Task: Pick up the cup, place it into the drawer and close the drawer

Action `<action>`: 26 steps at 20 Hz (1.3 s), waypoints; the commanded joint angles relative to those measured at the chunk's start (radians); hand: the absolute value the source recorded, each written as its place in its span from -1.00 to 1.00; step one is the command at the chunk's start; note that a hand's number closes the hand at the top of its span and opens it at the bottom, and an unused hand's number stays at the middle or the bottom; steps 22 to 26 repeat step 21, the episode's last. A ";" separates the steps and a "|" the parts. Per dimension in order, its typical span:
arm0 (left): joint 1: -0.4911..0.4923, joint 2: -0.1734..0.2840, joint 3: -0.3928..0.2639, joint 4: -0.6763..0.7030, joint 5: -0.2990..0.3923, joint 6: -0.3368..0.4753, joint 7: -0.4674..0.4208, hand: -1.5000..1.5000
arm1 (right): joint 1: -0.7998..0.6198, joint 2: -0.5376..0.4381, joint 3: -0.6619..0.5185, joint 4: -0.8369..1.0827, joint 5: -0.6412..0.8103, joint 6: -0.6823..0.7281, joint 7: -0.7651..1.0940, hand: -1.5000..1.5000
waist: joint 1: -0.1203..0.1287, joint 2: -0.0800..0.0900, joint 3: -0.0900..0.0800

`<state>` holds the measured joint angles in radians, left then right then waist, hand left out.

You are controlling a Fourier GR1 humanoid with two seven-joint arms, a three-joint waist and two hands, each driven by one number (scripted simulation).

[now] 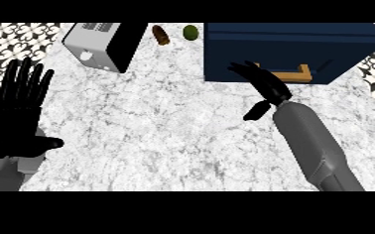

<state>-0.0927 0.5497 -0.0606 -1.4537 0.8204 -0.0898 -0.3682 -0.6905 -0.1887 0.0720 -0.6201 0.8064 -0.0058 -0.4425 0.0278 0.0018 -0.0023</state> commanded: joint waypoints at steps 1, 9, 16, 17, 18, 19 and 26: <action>-0.049 -0.016 0.017 0.034 -0.009 -0.017 0.016 -1.00 | -0.105 -0.030 -0.055 0.217 -0.007 0.002 -0.083 -1.00 | 0.001 0.011 0.004; -0.038 -0.016 0.016 0.029 -0.019 -0.039 0.026 -1.00 | -0.260 -0.130 -0.119 0.366 -0.022 0.058 -0.117 -1.00 | 0.040 0.026 0.005; -0.044 -0.044 0.000 0.037 -0.054 -0.030 0.006 -1.00 | -0.320 -0.177 -0.141 0.420 -0.033 0.096 -0.141 -1.00 | 0.049 0.029 0.005; -0.067 -0.055 -0.002 0.022 -0.053 -0.019 0.004 -1.00 | -0.282 -0.180 -0.139 0.425 -0.028 0.058 -0.173 -1.00 | 0.060 0.038 0.007; -0.008 -0.007 0.027 0.043 -0.029 -0.094 -0.001 -1.00 | -0.289 -0.199 -0.151 0.428 -0.038 0.070 -0.161 -1.00 | 0.068 0.034 0.005; -0.017 -0.055 0.001 0.050 -0.065 -0.048 -0.026 -1.00 | -0.332 -0.165 -0.145 0.434 -0.034 0.081 -0.127 -1.00 | 0.063 0.033 0.005; -0.047 -0.037 0.005 0.036 -0.062 -0.040 0.005 -1.00 | -0.300 -0.191 -0.135 0.447 -0.022 0.076 -0.181 -1.00 | 0.063 0.036 0.006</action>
